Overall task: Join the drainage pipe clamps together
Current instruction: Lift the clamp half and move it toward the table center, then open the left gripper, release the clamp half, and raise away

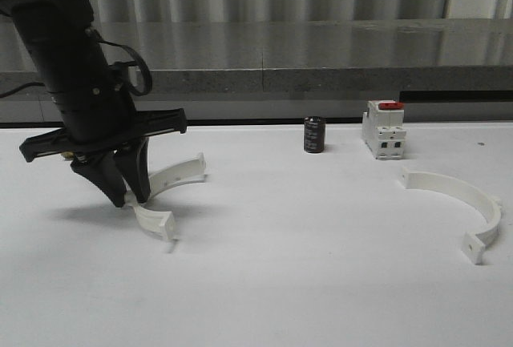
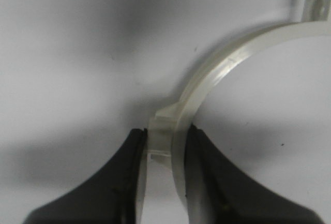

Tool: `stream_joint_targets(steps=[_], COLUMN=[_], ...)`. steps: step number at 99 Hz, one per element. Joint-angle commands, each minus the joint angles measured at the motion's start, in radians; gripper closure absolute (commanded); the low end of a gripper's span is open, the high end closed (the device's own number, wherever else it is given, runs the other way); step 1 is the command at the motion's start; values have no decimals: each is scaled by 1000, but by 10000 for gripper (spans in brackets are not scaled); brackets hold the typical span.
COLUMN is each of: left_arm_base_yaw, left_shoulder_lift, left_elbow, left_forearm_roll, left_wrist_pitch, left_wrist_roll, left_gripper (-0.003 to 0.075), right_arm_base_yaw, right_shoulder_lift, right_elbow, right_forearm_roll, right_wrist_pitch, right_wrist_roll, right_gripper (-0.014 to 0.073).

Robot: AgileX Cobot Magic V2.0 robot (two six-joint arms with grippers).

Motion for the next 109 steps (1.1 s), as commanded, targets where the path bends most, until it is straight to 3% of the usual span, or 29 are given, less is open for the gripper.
stream_joint_targets(steps=[1,20,53,67,97,109], left_arm_base_yaw=[-12,-12,-12,-12,-12,-12], left_shoulder_lift=[-50,-50,-50,-50,-145,-250], left_elbow=[-28,-28,-28,-28,-33,-33], left_forearm_roll=[-11,-11,-11,-9,1,76], left_wrist_pitch=[-12,-13,23,27,-27,-63], left_wrist_roll=[-14,-14,-14,-13,70,72], left_gripper=[689,639,302,192,174,174], right_arm_base_yaw=[2,2,2,2,2,2], right_shoulder_lift=[-19,-19,-19,-19,-19,-19], right_elbow=[-16,-16,-16,-16,-16,-16], right_forearm_roll=[-8,-8,-8,-8,-8,-8], right_wrist_pitch=[-90,-90,-90,-90,-90,-90], right_wrist_roll=[-5,-5,-5,-5,-5,-5], right_gripper=[662,662,662,662,662,662])
